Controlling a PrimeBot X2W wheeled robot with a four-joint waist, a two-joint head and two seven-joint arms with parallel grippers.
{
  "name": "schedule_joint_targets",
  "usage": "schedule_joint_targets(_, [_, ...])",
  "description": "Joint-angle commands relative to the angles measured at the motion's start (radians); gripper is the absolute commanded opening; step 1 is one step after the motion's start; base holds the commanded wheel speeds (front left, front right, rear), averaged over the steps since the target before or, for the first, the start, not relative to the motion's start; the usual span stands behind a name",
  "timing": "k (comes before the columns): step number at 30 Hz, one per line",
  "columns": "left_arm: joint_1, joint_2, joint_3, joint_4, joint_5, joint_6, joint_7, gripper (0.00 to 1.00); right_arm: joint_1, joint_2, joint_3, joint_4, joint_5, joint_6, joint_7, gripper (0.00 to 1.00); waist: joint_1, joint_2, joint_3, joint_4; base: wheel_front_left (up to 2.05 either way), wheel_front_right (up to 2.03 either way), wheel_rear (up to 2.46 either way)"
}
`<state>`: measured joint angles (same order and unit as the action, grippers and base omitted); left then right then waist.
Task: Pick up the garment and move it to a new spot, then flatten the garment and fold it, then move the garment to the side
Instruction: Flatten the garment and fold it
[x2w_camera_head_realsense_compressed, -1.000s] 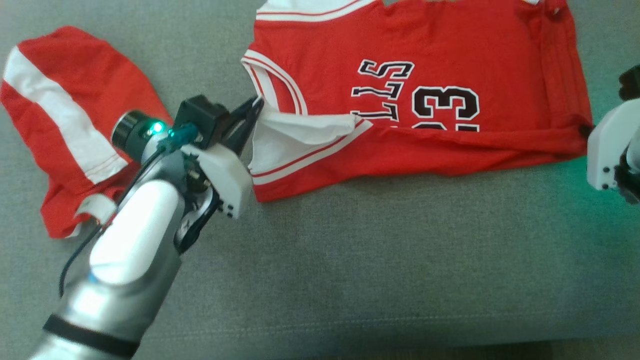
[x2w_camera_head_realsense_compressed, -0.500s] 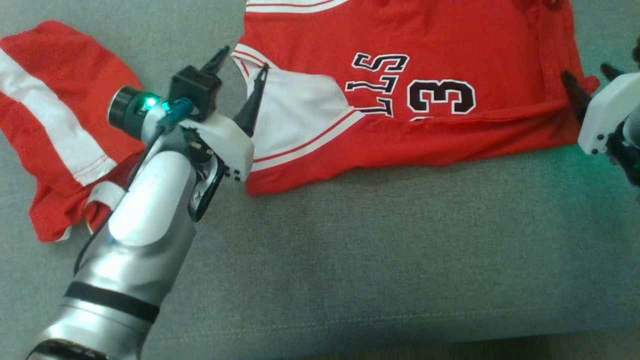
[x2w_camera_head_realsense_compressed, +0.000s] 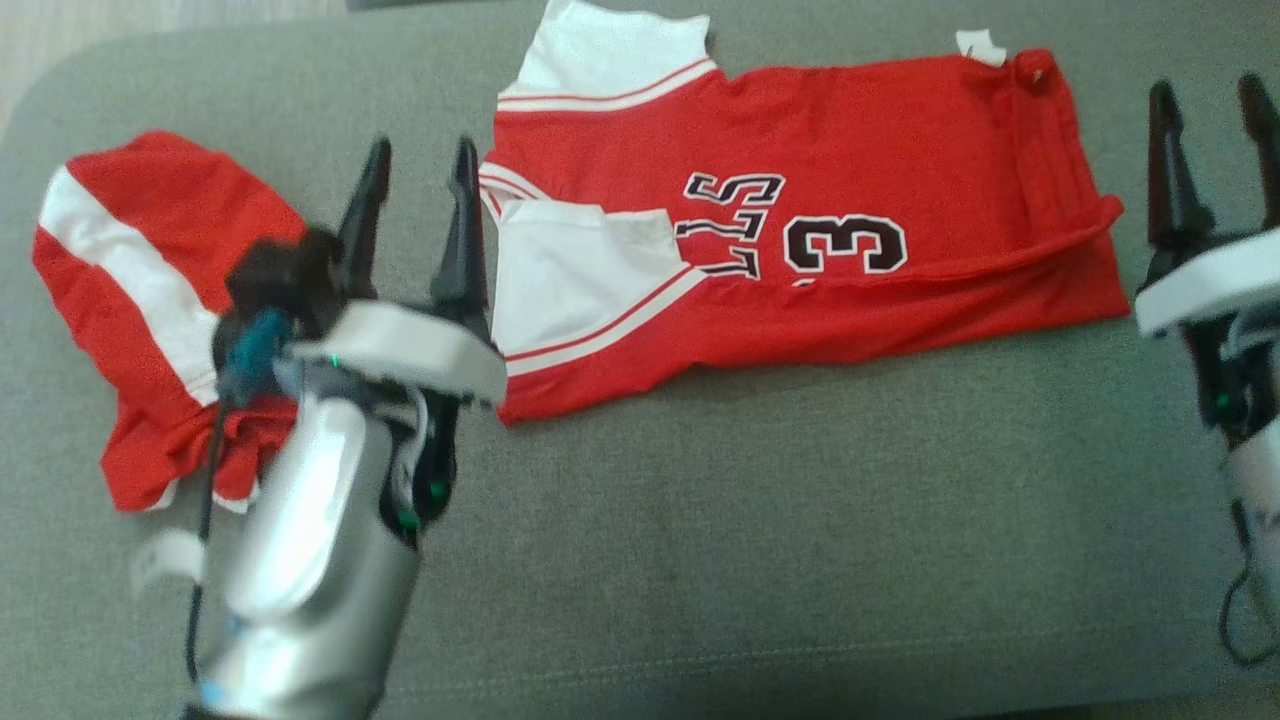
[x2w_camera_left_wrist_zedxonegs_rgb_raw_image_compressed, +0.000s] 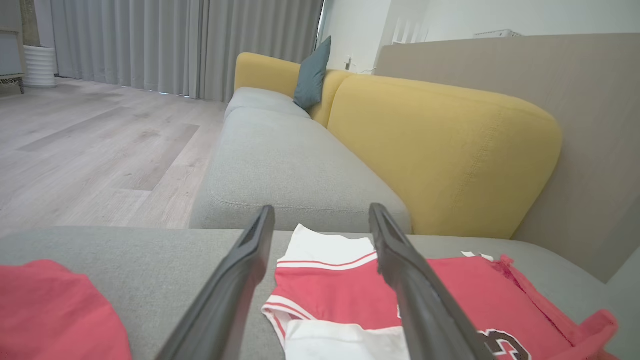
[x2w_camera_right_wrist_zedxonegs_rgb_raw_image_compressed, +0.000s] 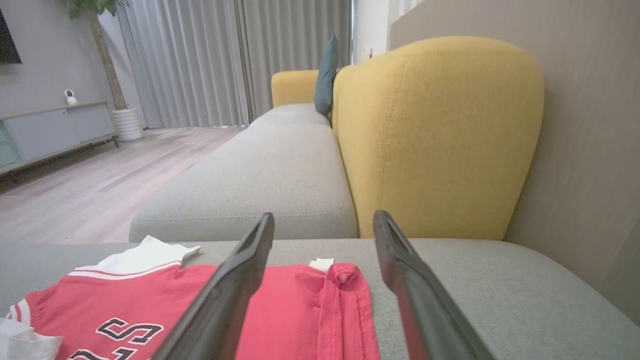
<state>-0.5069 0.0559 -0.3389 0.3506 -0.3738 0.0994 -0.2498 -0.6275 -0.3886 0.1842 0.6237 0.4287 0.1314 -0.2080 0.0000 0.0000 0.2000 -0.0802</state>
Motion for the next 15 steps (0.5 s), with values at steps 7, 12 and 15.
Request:
schedule_joint_targets(7, [0.176, -0.004, 0.029, -0.130, -0.021, 0.042, -0.012, 1.00, 0.210, 0.088, -0.116, -0.206, -0.121, -0.001, -0.040, 1.00, 0.0000, 0.0000, -0.078, -0.005, 0.00, 0.00, 0.00])
schedule_joint_targets(12, [0.226, -0.005, -0.014, -0.107, -0.036, 0.070, -0.012, 1.00, 0.303, 0.144, -0.171, -0.308, -0.174, -0.001, -0.004, 1.00, 0.0000, 0.0000, -0.083, -0.016, 0.00, 0.00, 0.00])
schedule_joint_targets(15, [0.217, -0.005, -0.038, -0.046, -0.028, 0.083, -0.012, 1.00, 0.326, 0.158, -0.191, -0.362, -0.191, -0.001, 0.028, 1.00, 0.0000, 0.0000, -0.073, -0.026, 0.00, 0.00, 0.00])
